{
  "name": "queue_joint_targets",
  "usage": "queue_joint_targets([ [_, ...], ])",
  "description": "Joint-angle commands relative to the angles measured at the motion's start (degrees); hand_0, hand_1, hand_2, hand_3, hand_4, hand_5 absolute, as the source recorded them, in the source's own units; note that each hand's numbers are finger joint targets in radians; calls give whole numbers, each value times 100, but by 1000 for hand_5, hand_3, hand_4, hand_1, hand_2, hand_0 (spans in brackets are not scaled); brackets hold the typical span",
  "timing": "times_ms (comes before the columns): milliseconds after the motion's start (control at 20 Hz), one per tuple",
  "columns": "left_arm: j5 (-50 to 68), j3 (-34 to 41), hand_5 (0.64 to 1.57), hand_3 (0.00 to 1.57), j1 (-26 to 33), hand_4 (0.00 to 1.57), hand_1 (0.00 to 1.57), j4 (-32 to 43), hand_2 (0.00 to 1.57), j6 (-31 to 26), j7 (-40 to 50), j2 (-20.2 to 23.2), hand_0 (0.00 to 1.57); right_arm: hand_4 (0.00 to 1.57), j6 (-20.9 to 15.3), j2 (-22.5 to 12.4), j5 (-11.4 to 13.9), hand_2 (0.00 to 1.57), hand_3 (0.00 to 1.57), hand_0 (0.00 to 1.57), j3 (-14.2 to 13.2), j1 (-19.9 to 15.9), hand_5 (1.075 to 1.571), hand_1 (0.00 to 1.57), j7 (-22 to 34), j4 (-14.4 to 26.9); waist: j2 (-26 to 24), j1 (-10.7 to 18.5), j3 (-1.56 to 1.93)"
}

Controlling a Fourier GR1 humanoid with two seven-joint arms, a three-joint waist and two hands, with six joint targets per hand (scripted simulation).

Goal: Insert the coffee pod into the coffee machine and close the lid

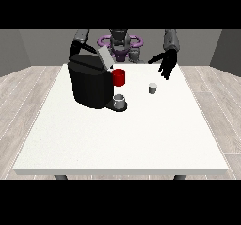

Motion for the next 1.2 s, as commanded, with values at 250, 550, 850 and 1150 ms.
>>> queue_joint_targets([
  [250, -607, -239, 1571, 0, -693, 0, 0, 1001, 0, -213, -115, 92, 0, 0, -96, 246, -68, 0, 0, 0, -85, -454, 1571, 0, 55, 458, 472, 76, 3],
  [550, -1211, -186, 1571, 0, -1045, 0, 0, 1915, 423, 404, -559, 7, 0, 0, -98, 208, 84, 0, 0, 0, 49, -430, 1571, 0, -5, 567, 541, -3, 0],
  [850, -1885, -502, 1571, 756, -1204, 298, 839, 2054, 918, 1074, -718, -227, 839, 0, -78, 95, 26, 0, 0, 0, -38, -643, 1571, 0, -8, 906, 475, 69, 1],
  [1150, -2542, -760, 1571, 845, -1308, 413, 924, 2499, 1016, 1415, -877, -99, 924, 0, -106, 248, -2, 0, 0, 0, 208, -626, 1571, 0, -75, 881, 576, -14, 1],
])
